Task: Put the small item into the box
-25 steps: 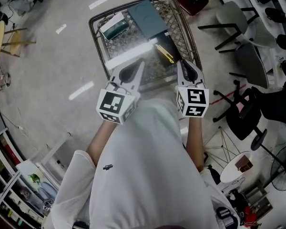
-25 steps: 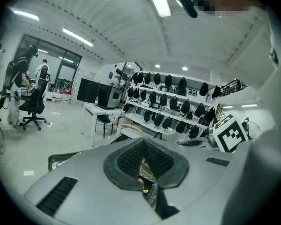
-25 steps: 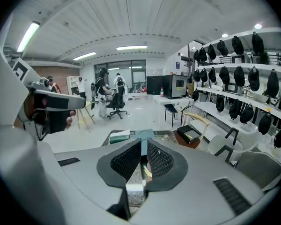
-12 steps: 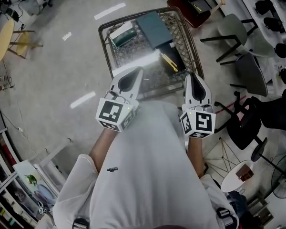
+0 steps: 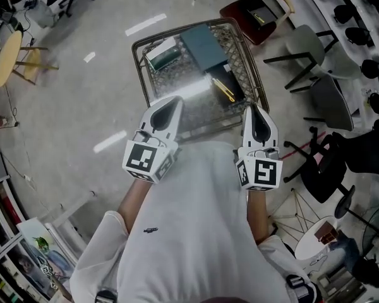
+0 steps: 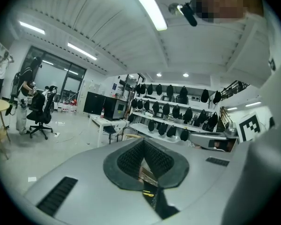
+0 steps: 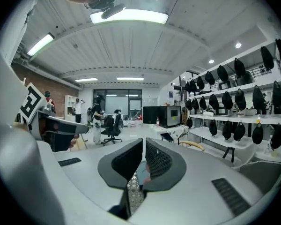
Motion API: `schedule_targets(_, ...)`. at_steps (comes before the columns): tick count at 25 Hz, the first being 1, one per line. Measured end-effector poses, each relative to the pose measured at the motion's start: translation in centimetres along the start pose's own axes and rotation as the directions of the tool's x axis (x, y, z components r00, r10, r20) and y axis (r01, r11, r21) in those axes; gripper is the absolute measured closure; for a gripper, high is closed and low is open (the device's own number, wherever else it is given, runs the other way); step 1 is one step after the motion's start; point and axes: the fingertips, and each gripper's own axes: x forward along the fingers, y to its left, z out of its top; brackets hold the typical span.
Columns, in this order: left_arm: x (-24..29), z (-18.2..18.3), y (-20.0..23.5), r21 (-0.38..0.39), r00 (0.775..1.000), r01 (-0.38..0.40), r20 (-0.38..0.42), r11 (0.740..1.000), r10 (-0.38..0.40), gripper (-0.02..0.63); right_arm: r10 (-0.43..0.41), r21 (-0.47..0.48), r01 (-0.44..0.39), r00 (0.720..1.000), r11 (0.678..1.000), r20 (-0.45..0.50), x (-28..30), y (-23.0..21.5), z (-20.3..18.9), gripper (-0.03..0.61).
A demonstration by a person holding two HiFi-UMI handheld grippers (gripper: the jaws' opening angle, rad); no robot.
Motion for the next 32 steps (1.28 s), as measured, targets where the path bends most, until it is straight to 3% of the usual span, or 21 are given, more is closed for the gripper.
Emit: schedule_targets(32, 0.1, 0.5, 0.0, -0.003, 1.0, 0.009, 0.007, 1.0, -0.009, 0.612, 0.013, 0.002, -0.013, 1.0, 1.0, -0.001, 0.7, 0.8, 0.4, 0.565)
